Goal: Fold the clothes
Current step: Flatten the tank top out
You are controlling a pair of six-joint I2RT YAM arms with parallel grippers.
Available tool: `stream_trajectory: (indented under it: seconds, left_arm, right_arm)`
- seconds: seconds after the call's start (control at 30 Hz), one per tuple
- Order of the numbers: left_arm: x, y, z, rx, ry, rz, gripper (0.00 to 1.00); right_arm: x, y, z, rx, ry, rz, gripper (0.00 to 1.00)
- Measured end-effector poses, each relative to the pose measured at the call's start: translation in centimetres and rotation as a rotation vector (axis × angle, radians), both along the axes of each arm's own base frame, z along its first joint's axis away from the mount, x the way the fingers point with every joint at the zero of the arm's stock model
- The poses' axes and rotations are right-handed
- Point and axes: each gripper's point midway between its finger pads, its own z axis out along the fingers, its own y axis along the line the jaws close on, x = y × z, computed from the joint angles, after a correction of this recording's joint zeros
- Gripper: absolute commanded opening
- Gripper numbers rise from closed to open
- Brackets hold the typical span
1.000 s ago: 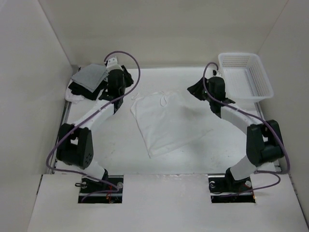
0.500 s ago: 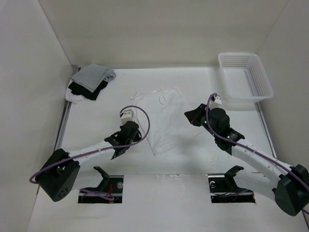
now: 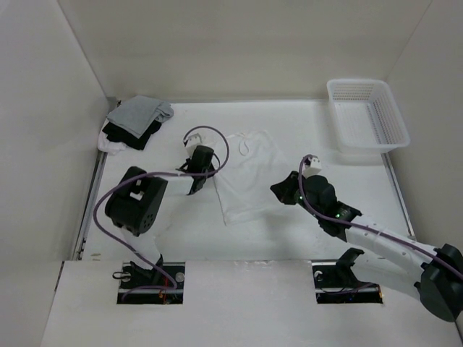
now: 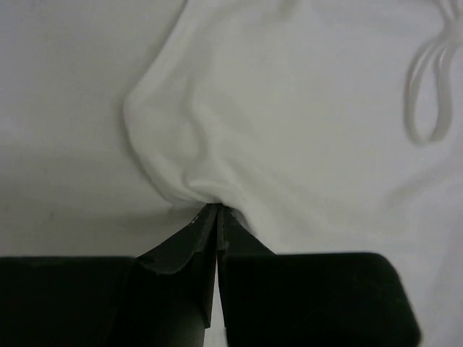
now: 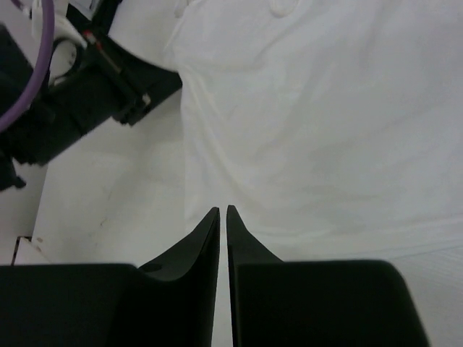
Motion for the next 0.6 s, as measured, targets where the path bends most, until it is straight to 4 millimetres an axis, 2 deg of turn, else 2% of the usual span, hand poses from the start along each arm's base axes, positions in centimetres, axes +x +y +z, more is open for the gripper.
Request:
stream_trajectory:
  seconds: [0.07, 0.17, 0.2, 0.27, 0.33, 0.4, 0.47, 0.5, 0.6]
  left_arm:
    - [3.4, 0.2, 0.3, -0.002, -0.018, 0.03, 0.03]
    - [8.6, 1.0, 1.1, -0.011, -0.061, 0.074, 0.07]
    - [9.7, 1.4, 1.6, -0.014, -0.074, 0.087, 0.09]
    - [10.4, 2.7, 2.5, -0.013, -0.089, 0.11, 0.14]
    - [9.9, 4.1, 3.5, -0.016, -0.103, 0.131, 0.17]
    - [7.9, 5.3, 4.4, -0.017, -0.11, 0.143, 0.15]
    - [5.1, 5.8, 5.0, -0.022, -0.113, 0.139, 0.04]
    - [3.7, 5.7, 5.1, -0.026, -0.115, 0.128, 0.0]
    - [-0.9, 4.1, 4.7, -0.039, -0.103, 0.045, 0.0]
  right_arm:
    - [0.0, 0.2, -0.4, -0.009, 0.009, 0.004, 0.16]
    - [0.0, 0.2, -1.3, -0.026, 0.029, 0.001, 0.29]
    - [0.1, 0.2, -1.5, -0.029, 0.034, 0.0, 0.35]
    - [0.1, 0.2, -1.7, -0.031, 0.034, -0.002, 0.41]
    - [0.0, 0.1, -2.1, -0.033, 0.032, -0.003, 0.4]
    - [-0.1, -0.1, -2.9, -0.045, 0.042, -0.004, 0.23]
    - [-0.2, -0.3, -3.6, -0.057, 0.053, -0.007, 0.04]
    - [-0.2, -0.4, -3.9, -0.061, 0.057, -0.008, 0.0]
    - [-0.4, -0.8, -4.3, -0.066, 0.062, -0.02, 0.0]
